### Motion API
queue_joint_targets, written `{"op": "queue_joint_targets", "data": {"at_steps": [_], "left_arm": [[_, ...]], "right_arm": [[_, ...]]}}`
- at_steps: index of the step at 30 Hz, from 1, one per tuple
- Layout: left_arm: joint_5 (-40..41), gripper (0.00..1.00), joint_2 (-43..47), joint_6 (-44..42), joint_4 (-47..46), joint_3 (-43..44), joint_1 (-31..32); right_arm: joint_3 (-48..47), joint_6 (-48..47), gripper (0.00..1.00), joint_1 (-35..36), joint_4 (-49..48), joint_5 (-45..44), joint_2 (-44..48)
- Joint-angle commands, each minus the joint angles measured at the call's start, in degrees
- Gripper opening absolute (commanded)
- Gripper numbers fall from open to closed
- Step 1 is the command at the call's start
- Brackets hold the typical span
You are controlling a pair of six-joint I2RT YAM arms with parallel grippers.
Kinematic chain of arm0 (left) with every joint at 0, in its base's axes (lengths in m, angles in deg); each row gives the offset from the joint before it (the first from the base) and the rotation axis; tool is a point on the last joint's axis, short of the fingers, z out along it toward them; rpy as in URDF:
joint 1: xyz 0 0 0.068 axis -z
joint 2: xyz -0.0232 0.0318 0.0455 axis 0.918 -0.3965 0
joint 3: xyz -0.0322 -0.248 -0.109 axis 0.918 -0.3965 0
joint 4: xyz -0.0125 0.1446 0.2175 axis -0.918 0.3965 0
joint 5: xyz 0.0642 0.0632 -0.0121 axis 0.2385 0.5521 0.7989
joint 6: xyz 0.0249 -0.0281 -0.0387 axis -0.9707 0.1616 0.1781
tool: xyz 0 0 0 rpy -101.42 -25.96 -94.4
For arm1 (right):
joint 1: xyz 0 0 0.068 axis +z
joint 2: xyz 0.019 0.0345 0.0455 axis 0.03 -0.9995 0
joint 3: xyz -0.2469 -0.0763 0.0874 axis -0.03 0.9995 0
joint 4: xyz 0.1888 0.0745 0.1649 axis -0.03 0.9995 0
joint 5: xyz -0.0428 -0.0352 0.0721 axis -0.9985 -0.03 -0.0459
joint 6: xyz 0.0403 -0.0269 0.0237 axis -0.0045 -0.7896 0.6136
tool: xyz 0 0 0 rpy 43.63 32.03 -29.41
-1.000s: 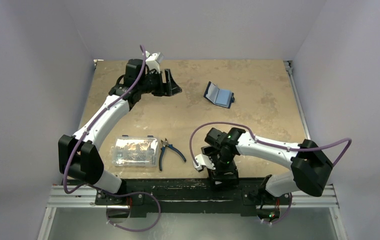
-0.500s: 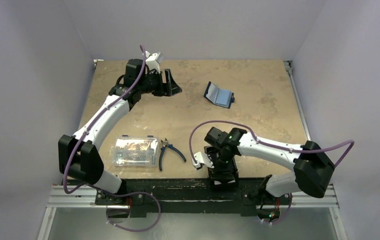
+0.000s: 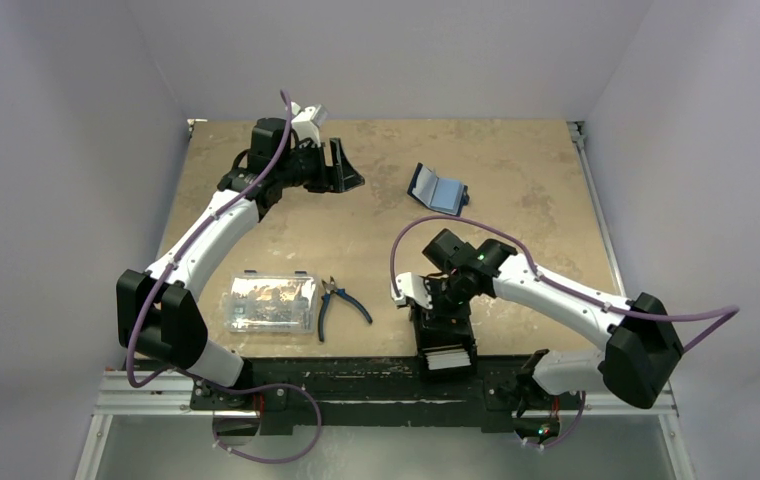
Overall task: Put the credit cards into the card holder
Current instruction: Pick up the credit card from the storage box.
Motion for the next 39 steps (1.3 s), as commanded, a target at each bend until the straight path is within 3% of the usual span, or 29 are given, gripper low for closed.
{"op": "queue_joint_targets", "data": {"at_steps": [1, 3, 6, 11, 22, 39], "left_arm": [[-1.0, 0.69, 0.5, -1.0, -2.9, -0.3, -0.2], [-1.3, 0.69, 0.5, -0.9, -3.1, -0.4, -0.2], [-1.2, 0.69, 0.6, -0.8, -3.1, -0.4, -0.2], [-0.9, 0.69, 0.7, -1.0, -2.9, -0.3, -0.2], [-0.7, 0.69, 0.8, -0.9, -2.8, -0.3, -0.2], [0.5, 0.69, 1.1, -1.2, -2.1, 0.1, -0.3]], "right_arm": [[-2.2, 0.0, 0.71, -0.2, 0.1, 2.8, 0.3], [-1.6, 0.7, 0.69, -0.2, -2.7, -1.4, 0.4], [-0.8, 1.7, 0.50, -0.2, -5.3, -8.1, -1.0], [0.7, 0.5, 0.32, 1.5, -8.6, -11.4, -3.3], [3.6, 4.0, 0.19, 4.7, -18.3, -14.4, -6.9], [4.5, 5.3, 0.10, 5.7, -26.5, -19.8, -11.3]]}}
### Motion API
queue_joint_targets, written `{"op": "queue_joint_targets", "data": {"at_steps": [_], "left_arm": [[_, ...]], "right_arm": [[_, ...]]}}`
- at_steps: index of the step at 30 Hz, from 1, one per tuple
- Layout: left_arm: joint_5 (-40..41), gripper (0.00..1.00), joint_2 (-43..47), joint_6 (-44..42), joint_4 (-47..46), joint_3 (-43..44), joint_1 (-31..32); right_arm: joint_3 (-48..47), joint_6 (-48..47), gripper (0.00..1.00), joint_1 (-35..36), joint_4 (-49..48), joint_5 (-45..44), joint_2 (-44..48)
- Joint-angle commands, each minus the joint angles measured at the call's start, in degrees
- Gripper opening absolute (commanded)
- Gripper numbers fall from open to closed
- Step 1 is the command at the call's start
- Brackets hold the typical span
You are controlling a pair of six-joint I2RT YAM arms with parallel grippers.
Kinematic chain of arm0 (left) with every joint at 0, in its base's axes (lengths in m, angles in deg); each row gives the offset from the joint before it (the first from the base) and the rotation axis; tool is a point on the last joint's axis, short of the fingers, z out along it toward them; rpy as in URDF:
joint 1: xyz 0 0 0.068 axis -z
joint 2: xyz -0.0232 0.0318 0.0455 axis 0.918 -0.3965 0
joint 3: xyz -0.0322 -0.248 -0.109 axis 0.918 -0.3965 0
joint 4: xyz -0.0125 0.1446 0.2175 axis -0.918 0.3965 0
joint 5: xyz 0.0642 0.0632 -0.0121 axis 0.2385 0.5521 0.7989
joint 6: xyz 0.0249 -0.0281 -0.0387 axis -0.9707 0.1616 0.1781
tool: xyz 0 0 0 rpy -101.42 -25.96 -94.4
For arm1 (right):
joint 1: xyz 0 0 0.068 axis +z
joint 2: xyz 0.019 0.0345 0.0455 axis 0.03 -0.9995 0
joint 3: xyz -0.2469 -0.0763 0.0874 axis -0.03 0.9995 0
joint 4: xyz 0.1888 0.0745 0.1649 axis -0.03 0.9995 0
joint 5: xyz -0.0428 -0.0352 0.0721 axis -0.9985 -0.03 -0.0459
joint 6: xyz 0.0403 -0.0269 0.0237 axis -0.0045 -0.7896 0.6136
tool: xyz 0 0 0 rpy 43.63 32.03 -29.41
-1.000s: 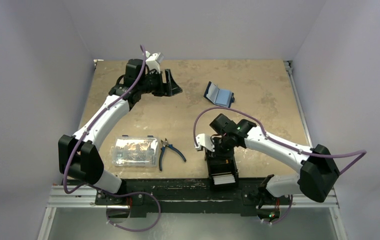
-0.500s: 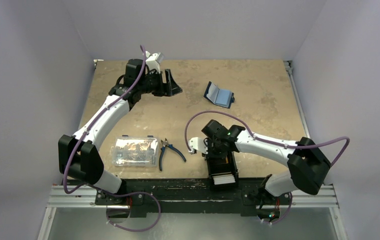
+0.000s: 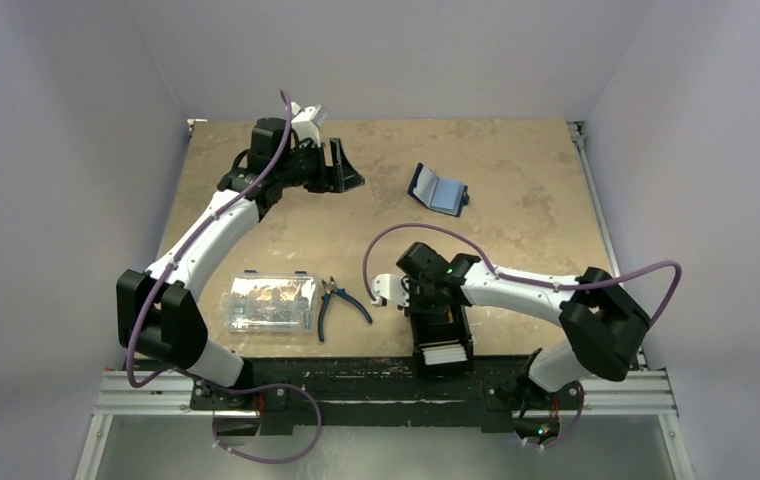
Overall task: Put the credit cards into the card holder
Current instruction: Pick up the credit card from the storage box.
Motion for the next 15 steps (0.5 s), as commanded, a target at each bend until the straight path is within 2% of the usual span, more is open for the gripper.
{"op": "queue_joint_targets", "data": {"at_steps": [1, 15], "left_arm": [[0.7, 0.69, 1.1, -1.3, -1.9, 0.1, -0.3], [3.4, 0.69, 1.5, -2.6, -0.5, 0.6, -0.3]], "right_arm": [[0.0, 1.0, 0.09, 0.3, -5.1, -3.8, -1.7], [-5.7, 2.1, 0.10, -1.6, -12.2, -12.7, -10.9]]}}
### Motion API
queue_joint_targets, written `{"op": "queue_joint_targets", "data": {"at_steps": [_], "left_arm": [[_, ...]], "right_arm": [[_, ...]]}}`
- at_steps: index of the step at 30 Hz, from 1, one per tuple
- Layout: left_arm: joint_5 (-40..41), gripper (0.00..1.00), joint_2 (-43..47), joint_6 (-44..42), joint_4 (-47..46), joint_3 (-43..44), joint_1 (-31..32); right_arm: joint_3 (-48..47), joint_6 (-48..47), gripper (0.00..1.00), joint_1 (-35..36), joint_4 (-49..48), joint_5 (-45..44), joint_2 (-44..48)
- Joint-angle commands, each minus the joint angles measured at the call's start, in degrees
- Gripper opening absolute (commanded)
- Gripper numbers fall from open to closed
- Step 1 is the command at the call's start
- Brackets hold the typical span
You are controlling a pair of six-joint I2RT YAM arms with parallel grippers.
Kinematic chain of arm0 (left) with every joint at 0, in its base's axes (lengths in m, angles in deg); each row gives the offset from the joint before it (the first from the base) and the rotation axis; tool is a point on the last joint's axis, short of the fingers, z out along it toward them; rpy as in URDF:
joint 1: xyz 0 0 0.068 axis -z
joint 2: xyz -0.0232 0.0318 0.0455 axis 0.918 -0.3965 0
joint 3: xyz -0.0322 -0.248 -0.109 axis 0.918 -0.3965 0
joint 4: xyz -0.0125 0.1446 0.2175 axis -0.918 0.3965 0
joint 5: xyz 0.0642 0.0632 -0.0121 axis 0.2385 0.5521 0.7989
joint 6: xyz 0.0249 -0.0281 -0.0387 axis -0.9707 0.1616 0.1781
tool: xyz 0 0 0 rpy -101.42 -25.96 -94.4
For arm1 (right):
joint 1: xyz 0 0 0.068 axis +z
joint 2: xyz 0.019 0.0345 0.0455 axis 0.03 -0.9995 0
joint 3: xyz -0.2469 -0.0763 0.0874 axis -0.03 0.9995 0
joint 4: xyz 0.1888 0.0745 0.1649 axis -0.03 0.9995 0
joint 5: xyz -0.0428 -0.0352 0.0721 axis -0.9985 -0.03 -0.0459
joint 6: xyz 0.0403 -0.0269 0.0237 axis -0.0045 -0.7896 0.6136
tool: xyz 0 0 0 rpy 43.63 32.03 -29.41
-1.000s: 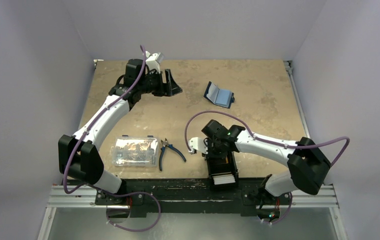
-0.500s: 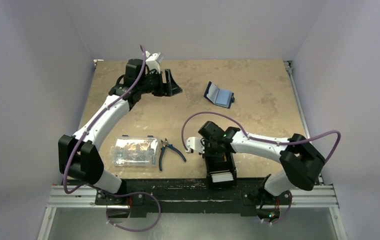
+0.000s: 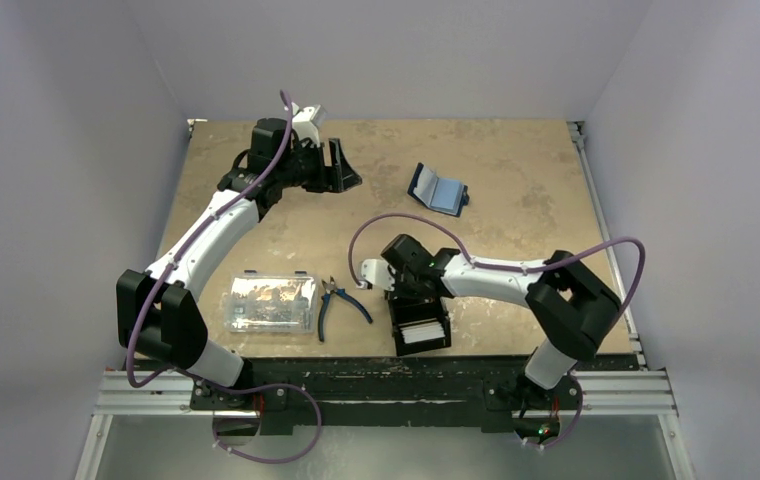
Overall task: Put the credit cards into the card holder
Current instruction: Pick up the credit card from the storage box.
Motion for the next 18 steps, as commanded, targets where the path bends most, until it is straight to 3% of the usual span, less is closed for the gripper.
{"op": "queue_joint_targets", "data": {"at_steps": [1, 4, 9, 14, 18], "left_arm": [[1.0, 0.69, 1.4, -1.5, -1.1, 0.6, -0.3], [0.9, 0.69, 1.4, -1.4, -1.0, 0.7, -0.4], [0.6, 0.69, 1.6, -1.4, -1.1, 0.6, -0.5], [-0.1, 0.69, 1.8, -1.2, -1.5, 0.5, -0.7], [-0.3, 0.69, 2.1, -1.1, -1.7, 0.4, -0.7]], "right_arm": [[-2.4, 1.3, 0.10, -1.9, -2.9, -4.0, -2.1], [-4.0, 2.0, 0.14, -2.3, -1.0, -4.5, -1.5], [-4.9, 1.3, 0.32, -2.5, 4.2, -1.1, 4.3], [-4.9, -2.5, 0.56, -3.2, 13.1, 16.4, 13.2], [-3.9, -5.1, 0.81, -5.2, 19.1, 27.2, 15.1]]}}
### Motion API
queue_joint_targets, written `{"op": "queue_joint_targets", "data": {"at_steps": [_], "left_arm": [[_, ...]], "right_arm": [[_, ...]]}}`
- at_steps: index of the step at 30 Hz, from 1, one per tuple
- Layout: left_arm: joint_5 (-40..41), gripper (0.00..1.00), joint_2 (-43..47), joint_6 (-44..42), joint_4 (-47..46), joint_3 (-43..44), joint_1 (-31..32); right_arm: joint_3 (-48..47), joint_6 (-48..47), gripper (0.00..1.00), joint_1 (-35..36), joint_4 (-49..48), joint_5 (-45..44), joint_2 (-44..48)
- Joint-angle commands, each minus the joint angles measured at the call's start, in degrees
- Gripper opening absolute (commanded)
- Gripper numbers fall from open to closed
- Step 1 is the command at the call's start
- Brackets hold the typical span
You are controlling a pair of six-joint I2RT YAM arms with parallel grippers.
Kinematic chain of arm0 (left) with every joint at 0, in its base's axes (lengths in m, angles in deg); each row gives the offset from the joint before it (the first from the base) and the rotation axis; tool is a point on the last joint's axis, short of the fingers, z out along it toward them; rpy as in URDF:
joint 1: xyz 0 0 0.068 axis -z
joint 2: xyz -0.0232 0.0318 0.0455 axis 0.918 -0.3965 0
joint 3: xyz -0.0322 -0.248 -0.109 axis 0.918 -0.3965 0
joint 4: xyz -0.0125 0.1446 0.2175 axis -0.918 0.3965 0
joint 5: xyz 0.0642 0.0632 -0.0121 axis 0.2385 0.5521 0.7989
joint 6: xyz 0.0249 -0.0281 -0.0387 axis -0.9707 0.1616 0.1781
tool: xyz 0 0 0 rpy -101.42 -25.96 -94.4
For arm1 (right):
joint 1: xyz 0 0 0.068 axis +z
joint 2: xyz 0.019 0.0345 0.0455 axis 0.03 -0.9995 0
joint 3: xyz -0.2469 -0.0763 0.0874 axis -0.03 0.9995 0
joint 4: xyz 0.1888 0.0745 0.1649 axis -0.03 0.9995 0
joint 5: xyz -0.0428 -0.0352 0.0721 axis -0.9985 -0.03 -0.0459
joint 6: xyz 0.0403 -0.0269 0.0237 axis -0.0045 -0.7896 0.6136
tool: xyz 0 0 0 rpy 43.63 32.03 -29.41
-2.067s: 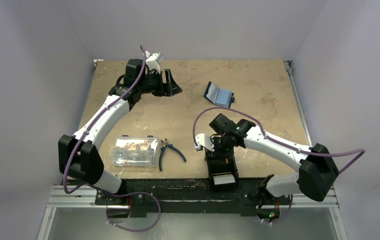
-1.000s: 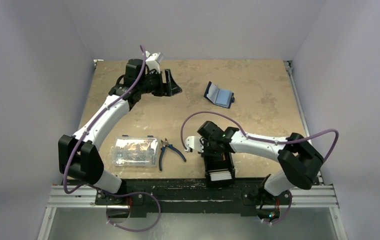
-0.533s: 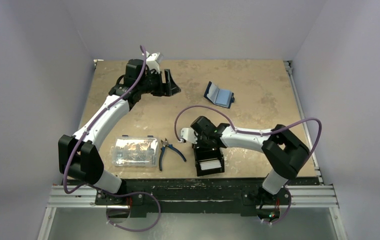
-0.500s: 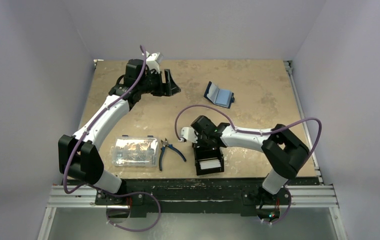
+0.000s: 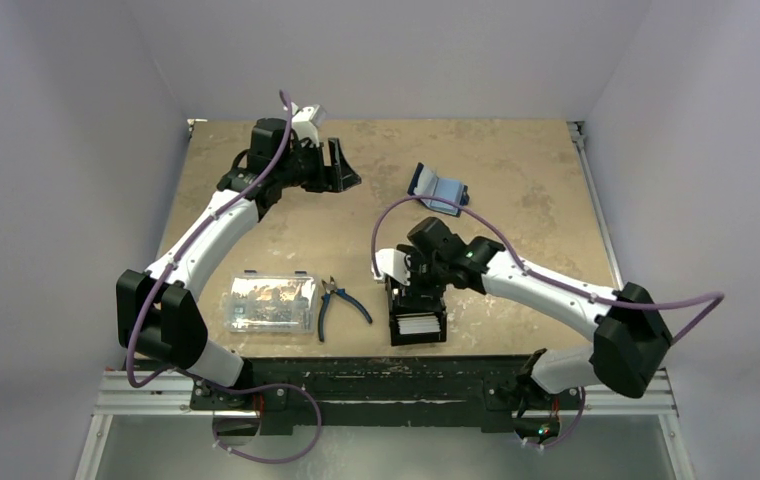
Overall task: Put the credit cards into the card holder
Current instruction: Pick up the credit card from the storage box.
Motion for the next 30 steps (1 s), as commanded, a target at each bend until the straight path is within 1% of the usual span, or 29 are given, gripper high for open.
{"op": "queue_joint_targets", "data": {"at_steps": [1, 2, 4, 5, 7, 17, 24, 30], "left_arm": [[-0.9, 0.69, 2.1, -0.9, -1.8, 0.4, -0.6], [-0.9, 0.69, 2.1, -0.9, -1.8, 0.4, -0.6], [-0.9, 0.69, 2.2, -1.0, -1.8, 0.4, -0.6], [-1.0, 0.69, 2.2, -0.9, -1.8, 0.4, -0.6], [-1.1, 0.69, 2.2, -0.9, -1.8, 0.4, -0.6], [-1.5, 0.69, 2.2, -0.8, -2.0, 0.3, -0.6], [-2.0, 0.69, 2.1, -0.6, -2.2, 0.3, -0.6], [-2.1, 0.69, 2.2, -0.6, -2.2, 0.3, -0.6]], "right_arm": [[-1.2, -4.1, 0.90, -2.2, 10.1, 17.6, 1.4], [-1.3, -4.8, 0.98, -2.2, 11.5, 20.0, 1.0], [-1.2, -5.6, 0.99, -2.2, 12.6, 23.5, 0.0], [-1.2, -6.5, 0.99, -2.2, 13.1, 24.6, -0.5], [-1.1, -7.7, 0.99, -2.1, 14.6, 23.7, -1.6], [-2.1, -6.7, 0.99, -1.7, 13.6, 26.1, -7.4], [-1.6, -6.3, 0.99, -0.8, 13.5, 27.4, -8.3], [-2.3, -6.2, 0.94, -0.8, 14.8, 27.7, -7.4]]}}
